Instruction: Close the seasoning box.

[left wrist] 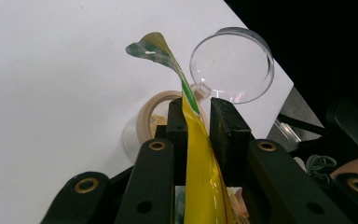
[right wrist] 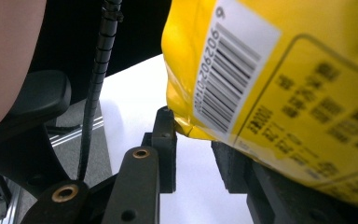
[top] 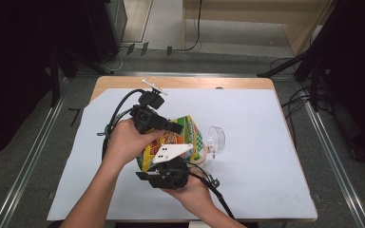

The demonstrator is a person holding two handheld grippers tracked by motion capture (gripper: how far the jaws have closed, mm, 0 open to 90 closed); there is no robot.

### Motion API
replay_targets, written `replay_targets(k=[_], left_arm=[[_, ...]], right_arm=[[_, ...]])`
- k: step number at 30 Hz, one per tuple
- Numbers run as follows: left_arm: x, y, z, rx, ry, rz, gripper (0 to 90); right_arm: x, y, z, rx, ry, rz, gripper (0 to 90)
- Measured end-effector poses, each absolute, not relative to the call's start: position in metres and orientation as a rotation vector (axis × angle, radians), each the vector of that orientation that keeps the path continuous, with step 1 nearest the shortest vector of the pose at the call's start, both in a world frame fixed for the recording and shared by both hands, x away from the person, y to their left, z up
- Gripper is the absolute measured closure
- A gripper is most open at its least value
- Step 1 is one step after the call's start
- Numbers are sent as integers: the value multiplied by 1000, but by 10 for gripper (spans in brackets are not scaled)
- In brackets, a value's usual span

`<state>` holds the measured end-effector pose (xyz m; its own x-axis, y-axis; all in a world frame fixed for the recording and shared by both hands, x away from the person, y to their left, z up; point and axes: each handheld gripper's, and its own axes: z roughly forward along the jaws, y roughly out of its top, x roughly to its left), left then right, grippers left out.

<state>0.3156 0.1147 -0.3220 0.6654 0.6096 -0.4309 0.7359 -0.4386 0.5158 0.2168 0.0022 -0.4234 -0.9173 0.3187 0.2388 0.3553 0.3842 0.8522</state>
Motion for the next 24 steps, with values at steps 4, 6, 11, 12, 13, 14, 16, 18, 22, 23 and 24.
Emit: replay_targets(k=[4, 6, 11, 12, 13, 14, 16, 18, 22, 23, 24], left_arm=[[315, 114, -322, 2186, 1034, -233, 785], [315, 114, -322, 2188, 1032, -236, 785], [315, 114, -322, 2185, 1033, -233, 785], [315, 114, -322, 2186, 1033, -233, 785], [315, 114, -322, 2186, 1034, -234, 785], [315, 114, -322, 2186, 1035, -234, 785], [315, 114, -322, 2186, 1034, -235, 785], [315, 114, -322, 2186, 1033, -234, 785], [315, 114, -321, 2183, 1032, -232, 785], [315, 114, -321, 2182, 1032, -233, 785], [315, 114, -321, 2182, 1032, -233, 785]], right_arm=[[217, 2, -424, -633, -2583, -1599, 725], [217, 2, -424, -631, -2584, -1602, 725], [216, 2, -424, -629, -2585, -1608, 725], [216, 2, -424, -629, -2585, -1609, 725], [217, 2, -424, -629, -2585, -1608, 725], [216, 2, -424, -631, -2584, -1606, 725], [217, 2, -424, -630, -2584, -1606, 725], [217, 2, -424, -630, -2582, -1608, 725], [216, 2, -423, -636, -2578, -1602, 725], [216, 2, -422, -639, -2575, -1601, 725], [216, 2, -422, -635, -2575, -1605, 725]])
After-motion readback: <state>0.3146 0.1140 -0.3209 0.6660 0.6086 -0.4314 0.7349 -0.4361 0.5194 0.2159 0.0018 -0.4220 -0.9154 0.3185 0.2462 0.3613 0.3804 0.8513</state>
